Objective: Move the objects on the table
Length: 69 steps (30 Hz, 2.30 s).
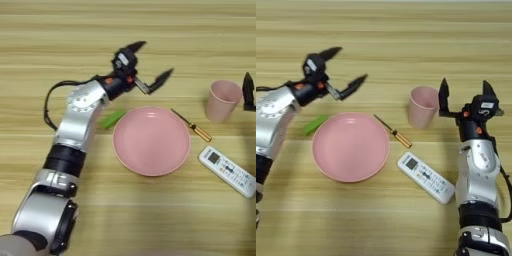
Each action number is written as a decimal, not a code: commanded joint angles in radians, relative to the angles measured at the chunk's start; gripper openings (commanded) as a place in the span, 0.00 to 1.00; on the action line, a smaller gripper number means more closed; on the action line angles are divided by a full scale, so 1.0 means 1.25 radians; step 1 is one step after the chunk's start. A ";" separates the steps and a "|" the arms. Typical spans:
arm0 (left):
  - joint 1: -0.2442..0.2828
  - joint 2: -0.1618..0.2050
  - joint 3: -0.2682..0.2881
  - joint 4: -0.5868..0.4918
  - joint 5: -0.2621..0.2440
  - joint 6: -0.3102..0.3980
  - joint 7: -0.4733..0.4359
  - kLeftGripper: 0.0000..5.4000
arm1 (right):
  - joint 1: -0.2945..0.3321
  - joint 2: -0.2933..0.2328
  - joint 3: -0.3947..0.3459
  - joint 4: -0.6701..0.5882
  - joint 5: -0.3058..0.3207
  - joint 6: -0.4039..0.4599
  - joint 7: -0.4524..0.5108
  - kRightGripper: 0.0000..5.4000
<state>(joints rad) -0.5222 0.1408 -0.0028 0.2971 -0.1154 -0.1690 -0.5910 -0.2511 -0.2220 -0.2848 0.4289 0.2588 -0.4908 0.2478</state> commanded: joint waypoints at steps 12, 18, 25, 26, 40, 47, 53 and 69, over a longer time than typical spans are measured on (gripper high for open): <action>0.081 0.009 0.145 0.186 0.047 -0.238 0.334 1.00 | 0.010 -0.042 0.013 -0.025 0.022 0.037 0.094 1.00; 0.059 0.009 0.138 0.231 0.056 -0.265 0.372 1.00 | 0.026 -0.070 0.055 -0.139 0.044 0.125 0.176 1.00; 0.048 0.005 0.129 0.259 0.047 -0.274 0.376 1.00 | 0.054 -0.084 0.089 -0.265 0.050 0.285 0.180 1.00; 0.045 0.006 0.131 0.264 0.042 -0.271 0.375 1.00 | 0.059 -0.089 0.093 -0.279 0.042 0.316 0.170 1.00; 0.020 0.016 0.153 0.307 0.004 -0.272 0.359 1.00 | 0.252 -0.069 0.133 -0.492 -0.044 0.554 0.024 1.00; 0.015 0.019 0.156 0.319 -0.002 -0.281 0.349 1.00 | 0.279 -0.054 0.151 -0.514 -0.084 0.543 0.003 1.00; 0.018 0.019 0.153 0.317 0.000 -0.284 0.349 1.00 | 0.248 -0.039 0.146 -0.457 -0.087 0.536 -0.012 1.00; 0.023 0.022 0.150 0.314 0.002 -0.288 0.344 1.00 | 0.151 -0.025 0.134 -0.299 -0.094 0.502 -0.021 1.00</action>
<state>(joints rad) -0.4883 0.1593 0.1883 0.6891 -0.1166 -0.5216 -0.1577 -0.0331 -0.2582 -0.1125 0.0304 0.1472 0.1431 0.2259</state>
